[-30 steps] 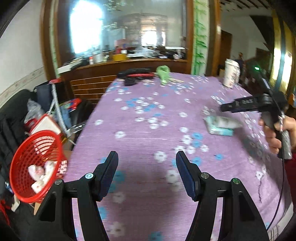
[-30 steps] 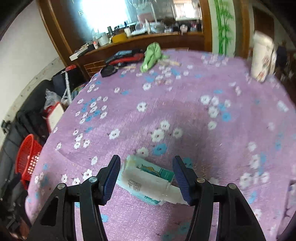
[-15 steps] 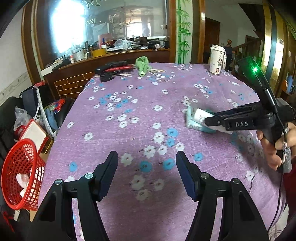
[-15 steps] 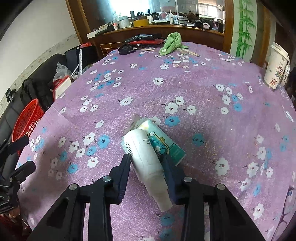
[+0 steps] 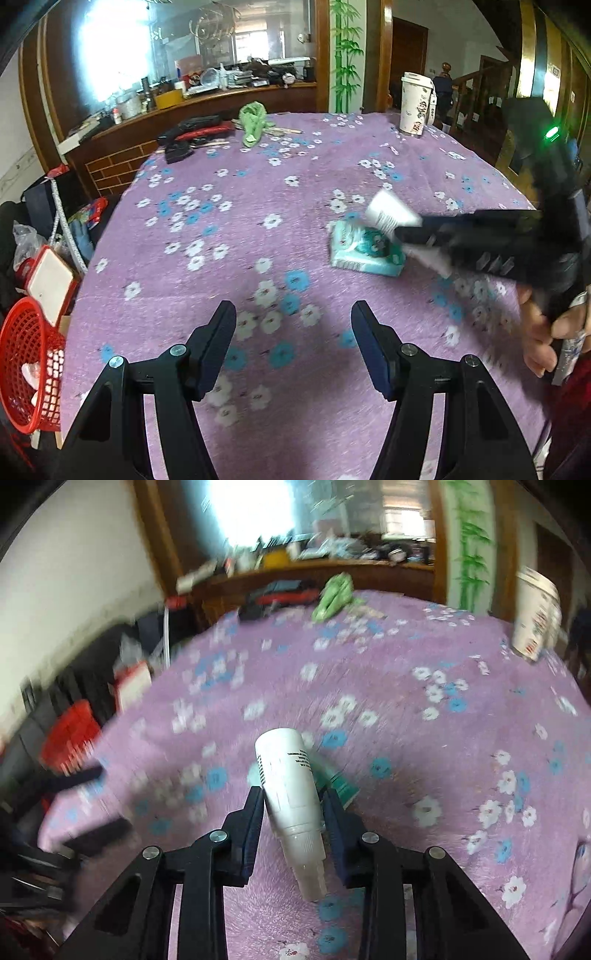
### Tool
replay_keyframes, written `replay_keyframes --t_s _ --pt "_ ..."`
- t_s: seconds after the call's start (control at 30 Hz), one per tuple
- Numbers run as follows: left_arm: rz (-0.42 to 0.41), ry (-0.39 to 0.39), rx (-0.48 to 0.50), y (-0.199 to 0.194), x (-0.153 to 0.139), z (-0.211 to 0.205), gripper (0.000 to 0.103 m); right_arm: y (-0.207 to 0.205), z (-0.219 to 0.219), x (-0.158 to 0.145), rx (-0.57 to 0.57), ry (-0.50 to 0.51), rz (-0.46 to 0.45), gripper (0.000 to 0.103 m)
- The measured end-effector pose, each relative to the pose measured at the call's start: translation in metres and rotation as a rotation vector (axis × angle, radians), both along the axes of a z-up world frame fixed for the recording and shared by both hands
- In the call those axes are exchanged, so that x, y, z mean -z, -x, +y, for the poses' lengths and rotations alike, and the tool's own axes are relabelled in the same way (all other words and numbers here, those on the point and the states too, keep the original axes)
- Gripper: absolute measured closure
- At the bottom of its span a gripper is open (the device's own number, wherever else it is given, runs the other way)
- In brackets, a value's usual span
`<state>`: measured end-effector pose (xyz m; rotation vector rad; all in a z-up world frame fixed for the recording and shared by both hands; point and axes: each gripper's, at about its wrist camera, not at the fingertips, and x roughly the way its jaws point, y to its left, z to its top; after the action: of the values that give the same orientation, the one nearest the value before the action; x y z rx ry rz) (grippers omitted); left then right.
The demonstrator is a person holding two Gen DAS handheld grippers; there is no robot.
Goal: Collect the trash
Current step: 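Grasp the white spray bottle with right tool while left tool grasps the tissue pack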
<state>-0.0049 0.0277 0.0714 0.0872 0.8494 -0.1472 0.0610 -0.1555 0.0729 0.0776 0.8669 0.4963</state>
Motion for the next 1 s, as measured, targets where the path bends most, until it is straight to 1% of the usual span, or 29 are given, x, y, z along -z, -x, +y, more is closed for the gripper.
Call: replay_keyframes --t_s 0.03,0.07,0.13,0.17,0.2,0.27,0.33,0.47,0.53,0.63,0.67,0.7,0.77,0.83,0.9,0.93,0.97,1.0 --pt "0.015 0.009 0.008 -0.006 0.001 -0.005 0.039 -0.003 -0.016 -0.003 0.069 -0.029 -0.024 0.068" --pt "0.027 0.022 0.017 -0.013 0.003 -0.011 0.039 -0.007 -0.026 -0.004 0.114 -0.045 -0.029 0.068" --pt "0.049 0.027 0.021 -0.024 0.007 -0.023 0.036 -0.014 -0.046 0.003 0.17 -0.103 -0.008 0.068" --pt "0.057 0.028 0.028 -0.03 0.01 -0.031 0.033 -0.016 -0.053 0.007 0.187 -0.118 0.001 0.068" --pt "0.061 0.023 0.036 -0.036 0.013 -0.037 0.027 -0.017 -0.058 0.008 0.199 -0.126 0.007 0.068" --pt "0.07 -0.018 0.027 -0.048 0.021 -0.053 0.018 -0.018 -0.067 0.009 0.214 -0.155 0.006 0.068" --pt "0.081 -0.03 0.01 -0.059 0.028 -0.064 0.018 -0.019 -0.07 0.007 0.224 -0.176 0.003 0.068" --pt "0.121 -0.014 -0.062 -0.083 0.039 -0.072 0.018 -0.016 -0.075 0.003 0.237 -0.2 0.0 0.068" --pt "0.126 -0.03 -0.087 -0.092 0.043 -0.076 0.018 -0.017 -0.079 0.002 0.245 -0.215 -0.007 0.068" --pt "0.137 -0.075 -0.076 -0.101 0.052 -0.087 0.018 -0.015 -0.089 0.001 0.269 -0.246 -0.006 0.068" --pt "0.133 -0.096 -0.072 -0.102 0.056 -0.09 0.016 -0.015 -0.091 0.0 0.276 -0.251 -0.004 0.068" --pt "0.122 -0.099 -0.071 -0.103 0.057 -0.091 0.014 -0.015 -0.092 0.0 0.279 -0.256 -0.004 0.068" --pt "0.095 -0.093 -0.067 -0.102 0.057 -0.09 0.014 -0.015 -0.093 -0.001 0.276 -0.26 -0.005 0.068" --pt "0.087 -0.07 -0.058 -0.103 0.057 -0.087 0.016 -0.015 -0.091 -0.002 0.272 -0.257 -0.007 0.068" --pt "0.09 -0.034 -0.043 -0.104 0.058 -0.084 0.038 -0.013 -0.088 -0.002 0.263 -0.252 -0.01 0.068" --pt "0.098 0.01 -0.025 -0.104 0.058 -0.081 0.043 -0.012 -0.086 -0.002 0.257 -0.247 -0.011 0.068" --pt "0.096 0.018 -0.03 -0.103 0.057 -0.08 0.046 -0.011 -0.084 -0.002 0.252 -0.24 -0.012 0.068" --pt "0.093 0.008 -0.028 -0.103 0.057 -0.081 0.047 -0.011 -0.082 -0.002 0.249 -0.234 -0.013 0.068"
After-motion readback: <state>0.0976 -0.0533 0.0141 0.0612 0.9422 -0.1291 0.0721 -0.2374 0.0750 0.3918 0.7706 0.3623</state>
